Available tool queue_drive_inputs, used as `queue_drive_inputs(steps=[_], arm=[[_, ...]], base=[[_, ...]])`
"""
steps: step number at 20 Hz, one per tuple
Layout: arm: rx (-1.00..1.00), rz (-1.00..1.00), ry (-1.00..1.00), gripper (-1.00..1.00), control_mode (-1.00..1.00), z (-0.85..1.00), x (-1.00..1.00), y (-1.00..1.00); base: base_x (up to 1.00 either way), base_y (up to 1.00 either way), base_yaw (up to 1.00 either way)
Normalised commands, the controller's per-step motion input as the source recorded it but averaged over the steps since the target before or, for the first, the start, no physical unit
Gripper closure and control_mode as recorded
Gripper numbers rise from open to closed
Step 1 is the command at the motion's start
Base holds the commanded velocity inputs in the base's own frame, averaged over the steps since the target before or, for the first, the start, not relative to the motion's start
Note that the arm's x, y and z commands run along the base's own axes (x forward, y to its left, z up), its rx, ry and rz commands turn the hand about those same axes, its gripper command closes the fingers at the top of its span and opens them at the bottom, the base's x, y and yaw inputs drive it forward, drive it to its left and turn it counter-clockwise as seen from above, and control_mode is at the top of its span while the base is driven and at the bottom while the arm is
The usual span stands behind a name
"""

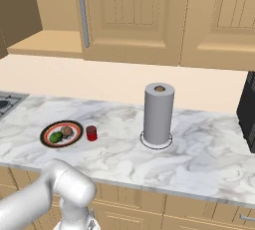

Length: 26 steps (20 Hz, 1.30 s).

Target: Pick the avocado and bread from the counter and place them on the plate. Then pick the jam from the cabinet and place it next to the plate. Lastly close the cabinet door.

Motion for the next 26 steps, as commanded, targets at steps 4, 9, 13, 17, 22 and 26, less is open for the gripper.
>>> queue_drive_inputs(steps=[4,9,13,17,22,26], arm=[[-0.06,-0.03,0.00,-1.00,-1.00,-0.12,0.00,0.24],[-0.03,-0.02,0.00,-1.00,-1.00,-0.10,0.00,0.23],[-0.02,-0.02,0.00,-1.00,-1.00,-0.08,0.00,0.22],[0.00,-0.02,0.00,-1.00,-1.00,-0.01,0.00,0.20],[0.00,-0.02,0.00,-1.00,-1.00,0.00,0.00,0.18],[0.00,-0.01,0.00,-1.00,-1.00,0.00,0.00,0.19]], base=[[0.00,0.00,0.00],[0.00,0.00,0.00],[0.00,0.00,0.00],[0.00,0.00,0.00],[0.00,0.00,0.00],[0.00,0.00,0.00]])
